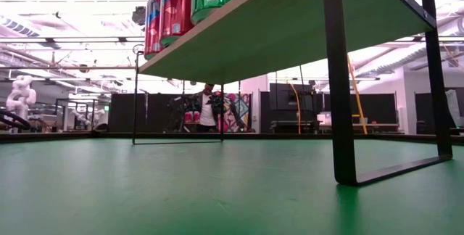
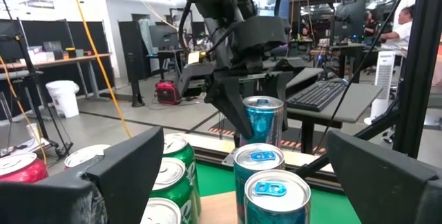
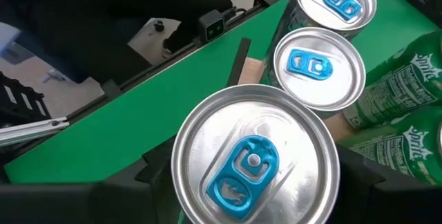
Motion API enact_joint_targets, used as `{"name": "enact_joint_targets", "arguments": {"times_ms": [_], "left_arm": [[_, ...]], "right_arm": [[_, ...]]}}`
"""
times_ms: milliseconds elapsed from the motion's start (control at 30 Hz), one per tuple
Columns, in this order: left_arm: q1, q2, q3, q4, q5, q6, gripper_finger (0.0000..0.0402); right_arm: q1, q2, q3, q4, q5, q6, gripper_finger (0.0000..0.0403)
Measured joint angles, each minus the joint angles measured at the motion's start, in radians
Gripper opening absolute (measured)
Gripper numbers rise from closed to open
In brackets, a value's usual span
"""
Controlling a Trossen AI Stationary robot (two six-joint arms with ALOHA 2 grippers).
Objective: Place canned beverage on shelf
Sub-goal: Put the blue soda can on the shelf aligned with the other blue soda can
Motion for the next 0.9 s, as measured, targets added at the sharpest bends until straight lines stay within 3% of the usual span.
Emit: {"name": "enact_joint_targets", "arguments": {"times_ms": [900], "left_arm": [[0.000,0.000,0.000,-0.005,0.000,0.001,0.0398]], "right_arm": [[-0.005,0.000,-0.073,0.078,0.005,0.042,0.0233]]}}
